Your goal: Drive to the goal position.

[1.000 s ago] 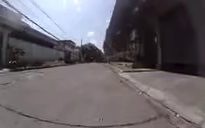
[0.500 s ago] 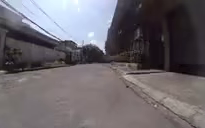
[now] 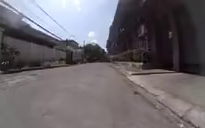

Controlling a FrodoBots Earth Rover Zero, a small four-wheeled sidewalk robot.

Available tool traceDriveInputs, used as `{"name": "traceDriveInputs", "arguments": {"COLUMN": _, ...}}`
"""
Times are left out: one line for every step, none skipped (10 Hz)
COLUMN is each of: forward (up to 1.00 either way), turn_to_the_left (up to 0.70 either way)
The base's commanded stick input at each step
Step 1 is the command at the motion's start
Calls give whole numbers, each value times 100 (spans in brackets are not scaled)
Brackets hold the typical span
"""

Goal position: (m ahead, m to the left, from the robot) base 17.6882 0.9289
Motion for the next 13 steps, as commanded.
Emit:
{"name": "traceDriveInputs", "arguments": {"forward": 100, "turn_to_the_left": 0}}
{"name": "traceDriveInputs", "arguments": {"forward": 100, "turn_to_the_left": 0}}
{"name": "traceDriveInputs", "arguments": {"forward": 100, "turn_to_the_left": 0}}
{"name": "traceDriveInputs", "arguments": {"forward": 100, "turn_to_the_left": 0}}
{"name": "traceDriveInputs", "arguments": {"forward": 100, "turn_to_the_left": 0}}
{"name": "traceDriveInputs", "arguments": {"forward": 100, "turn_to_the_left": 0}}
{"name": "traceDriveInputs", "arguments": {"forward": 100, "turn_to_the_left": 0}}
{"name": "traceDriveInputs", "arguments": {"forward": 100, "turn_to_the_left": 0}}
{"name": "traceDriveInputs", "arguments": {"forward": 100, "turn_to_the_left": 0}}
{"name": "traceDriveInputs", "arguments": {"forward": 100, "turn_to_the_left": 0}}
{"name": "traceDriveInputs", "arguments": {"forward": 100, "turn_to_the_left": 0}}
{"name": "traceDriveInputs", "arguments": {"forward": 100, "turn_to_the_left": 0}}
{"name": "traceDriveInputs", "arguments": {"forward": 100, "turn_to_the_left": 0}}
